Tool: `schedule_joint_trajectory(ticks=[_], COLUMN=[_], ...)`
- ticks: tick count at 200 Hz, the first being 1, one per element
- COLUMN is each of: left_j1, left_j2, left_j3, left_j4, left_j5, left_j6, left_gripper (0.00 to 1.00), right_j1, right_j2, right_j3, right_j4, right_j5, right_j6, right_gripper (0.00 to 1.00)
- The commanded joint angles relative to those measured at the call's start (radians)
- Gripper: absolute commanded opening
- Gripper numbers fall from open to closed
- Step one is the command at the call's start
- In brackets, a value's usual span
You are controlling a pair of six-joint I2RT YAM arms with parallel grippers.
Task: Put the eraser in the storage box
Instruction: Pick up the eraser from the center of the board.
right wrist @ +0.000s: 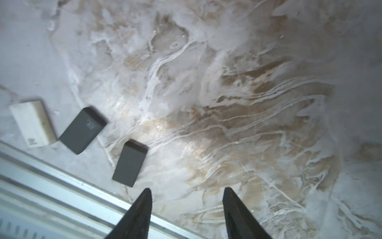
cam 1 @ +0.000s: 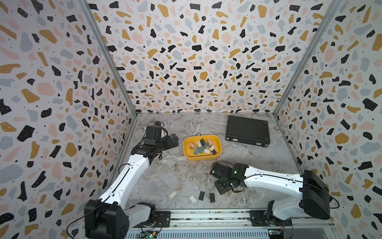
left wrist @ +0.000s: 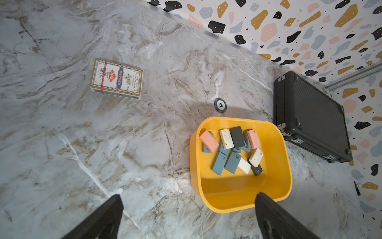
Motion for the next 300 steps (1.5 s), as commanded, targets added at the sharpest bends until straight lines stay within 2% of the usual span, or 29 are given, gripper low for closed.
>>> schedule_joint_trajectory(ticks=[1,26,83,200,241,300], left_j1=[0.005,0.005,0.005,0.006,0.006,0.006], left_j2=[-0.022,-0.030,-0.067,-0.083,-0.080,-0.071], left_j3=[-0.018,-0.025,-0.054,-0.059,-0.060,-0.057], left_j4=[0.047,0.043,0.053,0.048,0.049,0.053], left_j5=[0.010,0.012,0.022,0.014,0.012,0.015], left_j6=[-0.007,-0.008,-0.010,-0.004,-0.005,-0.003], left_gripper=[1.00,0.99,1.00,1.00,0.99,1.00], right_j1=[0.056,0.098,0.104,0.091,0.073,0.055], right_j2=[-0.002,0.056,0.186,0.308,0.325,0.336], right_j3=[-0.002,0.024,0.070,0.133,0.122,0.111], right_j4=[-0.014,-0.004,0.037,0.038,0.051,0.042], right_j5=[-0.020,-0.041,-0.134,-0.179,-0.210,-0.218], right_j6=[0.073,0.084,0.065,0.043,0.044,0.034], right_gripper=[0.60,0.62,0.64,0.63,0.57,0.43])
